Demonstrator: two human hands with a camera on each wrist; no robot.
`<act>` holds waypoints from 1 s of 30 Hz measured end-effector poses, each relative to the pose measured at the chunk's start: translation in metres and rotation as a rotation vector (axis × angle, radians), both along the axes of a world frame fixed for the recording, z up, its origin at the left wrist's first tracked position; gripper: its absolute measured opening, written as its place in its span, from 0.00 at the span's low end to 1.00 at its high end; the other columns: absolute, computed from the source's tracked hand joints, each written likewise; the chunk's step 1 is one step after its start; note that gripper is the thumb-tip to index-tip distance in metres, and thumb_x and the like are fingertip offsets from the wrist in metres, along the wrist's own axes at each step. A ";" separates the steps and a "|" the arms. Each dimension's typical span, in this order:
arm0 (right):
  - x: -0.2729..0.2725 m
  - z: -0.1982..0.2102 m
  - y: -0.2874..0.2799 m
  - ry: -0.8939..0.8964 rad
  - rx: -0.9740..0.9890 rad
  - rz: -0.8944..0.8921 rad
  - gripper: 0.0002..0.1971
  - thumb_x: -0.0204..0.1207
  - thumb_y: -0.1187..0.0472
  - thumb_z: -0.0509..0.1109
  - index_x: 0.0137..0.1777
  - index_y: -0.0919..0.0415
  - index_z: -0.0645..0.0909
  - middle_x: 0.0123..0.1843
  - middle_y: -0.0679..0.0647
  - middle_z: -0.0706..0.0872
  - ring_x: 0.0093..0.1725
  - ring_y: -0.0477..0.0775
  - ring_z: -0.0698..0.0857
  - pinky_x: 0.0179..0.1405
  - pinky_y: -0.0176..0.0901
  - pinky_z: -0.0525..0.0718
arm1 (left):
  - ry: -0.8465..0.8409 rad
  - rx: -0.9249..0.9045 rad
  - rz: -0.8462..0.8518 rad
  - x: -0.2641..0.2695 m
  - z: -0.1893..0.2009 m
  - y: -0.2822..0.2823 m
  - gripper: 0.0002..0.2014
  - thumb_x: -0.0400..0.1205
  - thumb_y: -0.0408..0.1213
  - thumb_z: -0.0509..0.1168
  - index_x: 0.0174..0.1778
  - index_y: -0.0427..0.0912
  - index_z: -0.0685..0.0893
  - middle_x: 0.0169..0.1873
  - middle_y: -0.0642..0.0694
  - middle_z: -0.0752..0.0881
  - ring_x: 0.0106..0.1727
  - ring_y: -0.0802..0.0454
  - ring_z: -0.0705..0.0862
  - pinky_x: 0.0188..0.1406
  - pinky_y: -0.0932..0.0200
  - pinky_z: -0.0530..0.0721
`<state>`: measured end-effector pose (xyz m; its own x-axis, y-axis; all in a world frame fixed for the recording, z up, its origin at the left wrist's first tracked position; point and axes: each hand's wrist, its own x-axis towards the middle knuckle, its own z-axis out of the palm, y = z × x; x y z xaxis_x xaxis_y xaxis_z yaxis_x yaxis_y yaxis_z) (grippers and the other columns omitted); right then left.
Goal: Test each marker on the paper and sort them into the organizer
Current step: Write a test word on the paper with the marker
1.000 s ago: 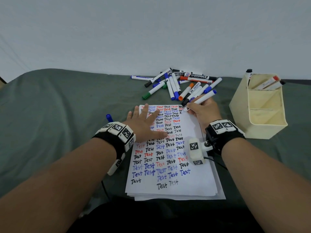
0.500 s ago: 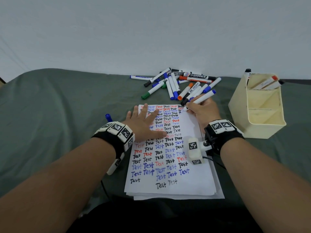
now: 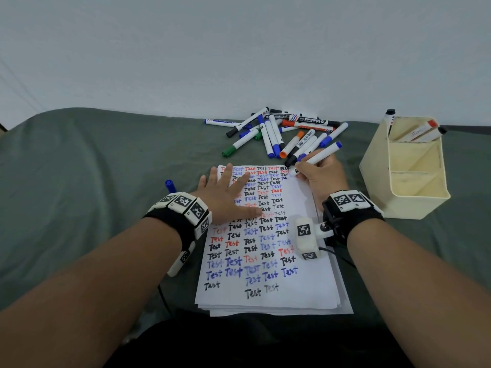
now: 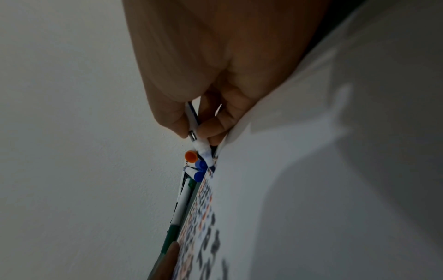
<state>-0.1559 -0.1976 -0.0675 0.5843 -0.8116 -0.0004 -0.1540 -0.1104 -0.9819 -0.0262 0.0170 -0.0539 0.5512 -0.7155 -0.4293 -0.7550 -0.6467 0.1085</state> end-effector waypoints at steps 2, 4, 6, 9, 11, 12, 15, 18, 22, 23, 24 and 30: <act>0.000 0.000 0.000 0.001 -0.004 0.001 0.07 0.74 0.61 0.78 0.50 0.58 0.86 0.36 0.50 0.90 0.30 0.39 0.86 0.35 0.38 0.83 | -0.003 -0.001 0.000 -0.001 0.000 0.000 0.59 0.58 0.90 0.42 0.84 0.69 0.31 0.85 0.49 0.26 0.85 0.37 0.27 0.82 0.34 0.33; -0.001 -0.001 0.000 0.006 -0.002 0.004 0.07 0.74 0.60 0.78 0.50 0.57 0.86 0.37 0.49 0.90 0.31 0.39 0.86 0.36 0.37 0.84 | -0.004 -0.001 0.000 -0.002 0.000 0.000 0.59 0.59 0.90 0.42 0.84 0.69 0.31 0.85 0.49 0.27 0.85 0.37 0.28 0.82 0.34 0.33; -0.001 -0.001 0.000 0.009 0.008 0.008 0.07 0.74 0.59 0.78 0.50 0.56 0.86 0.37 0.50 0.91 0.32 0.40 0.87 0.38 0.40 0.85 | -0.006 0.000 0.001 -0.002 0.000 0.000 0.59 0.60 0.90 0.43 0.84 0.69 0.31 0.85 0.49 0.27 0.86 0.37 0.28 0.82 0.34 0.33; -0.001 0.001 0.000 0.016 0.012 0.015 0.07 0.72 0.61 0.78 0.48 0.56 0.85 0.33 0.47 0.90 0.31 0.41 0.86 0.38 0.41 0.86 | 0.001 0.000 0.003 -0.001 0.000 -0.001 0.59 0.59 0.90 0.43 0.83 0.69 0.31 0.85 0.49 0.26 0.85 0.37 0.28 0.82 0.34 0.33; -0.001 0.001 0.001 0.019 0.009 0.008 0.06 0.72 0.62 0.78 0.48 0.55 0.85 0.31 0.45 0.88 0.30 0.40 0.85 0.37 0.41 0.84 | 0.006 -0.001 0.004 0.000 -0.001 -0.001 0.60 0.57 0.91 0.42 0.83 0.70 0.30 0.85 0.49 0.26 0.85 0.37 0.27 0.82 0.34 0.33; -0.001 0.001 0.001 0.021 0.007 0.003 0.06 0.72 0.62 0.77 0.48 0.55 0.85 0.31 0.45 0.88 0.30 0.40 0.85 0.37 0.41 0.84 | 0.008 -0.002 0.005 0.001 -0.002 -0.001 0.60 0.56 0.92 0.41 0.83 0.70 0.30 0.85 0.49 0.26 0.85 0.37 0.27 0.82 0.34 0.33; -0.003 0.002 0.002 0.007 0.000 -0.018 0.05 0.74 0.61 0.76 0.47 0.54 0.84 0.31 0.43 0.88 0.29 0.36 0.84 0.35 0.37 0.82 | 0.008 -0.007 0.005 0.002 -0.003 -0.001 0.62 0.53 0.93 0.39 0.82 0.71 0.30 0.85 0.50 0.26 0.85 0.37 0.27 0.81 0.34 0.32; -0.004 0.002 0.003 -0.008 -0.011 -0.032 0.04 0.74 0.61 0.76 0.46 0.53 0.84 0.31 0.43 0.88 0.29 0.36 0.84 0.35 0.36 0.82 | 0.012 -0.013 0.008 0.002 -0.004 -0.001 0.63 0.51 0.94 0.39 0.82 0.72 0.30 0.85 0.50 0.26 0.85 0.37 0.27 0.81 0.34 0.33; -0.004 0.003 0.003 0.001 -0.006 -0.022 0.04 0.74 0.61 0.77 0.46 0.54 0.85 0.31 0.44 0.88 0.29 0.37 0.84 0.37 0.38 0.83 | 0.010 -0.018 0.007 0.002 -0.005 -0.001 0.63 0.50 0.94 0.38 0.82 0.72 0.30 0.85 0.50 0.26 0.85 0.37 0.28 0.81 0.34 0.33; -0.004 0.003 0.004 0.004 -0.008 -0.021 0.04 0.74 0.62 0.77 0.45 0.54 0.84 0.31 0.44 0.88 0.29 0.36 0.84 0.37 0.38 0.83 | 0.009 -0.017 0.007 0.003 -0.005 -0.001 0.63 0.51 0.94 0.38 0.82 0.72 0.30 0.85 0.50 0.26 0.85 0.37 0.28 0.81 0.34 0.33; -0.004 0.003 0.004 0.007 -0.009 -0.021 0.04 0.74 0.62 0.76 0.45 0.54 0.84 0.30 0.44 0.88 0.28 0.36 0.84 0.36 0.38 0.82 | 0.008 -0.017 0.008 0.003 -0.006 -0.001 0.63 0.51 0.94 0.38 0.82 0.72 0.30 0.85 0.50 0.26 0.85 0.37 0.28 0.81 0.34 0.33; -0.005 0.005 0.005 -0.010 -0.007 -0.025 0.04 0.74 0.63 0.76 0.45 0.55 0.84 0.30 0.44 0.87 0.28 0.37 0.83 0.33 0.33 0.83 | 0.004 -0.026 0.008 0.004 -0.007 -0.002 0.61 0.53 0.93 0.40 0.82 0.73 0.30 0.85 0.51 0.26 0.85 0.38 0.27 0.82 0.34 0.33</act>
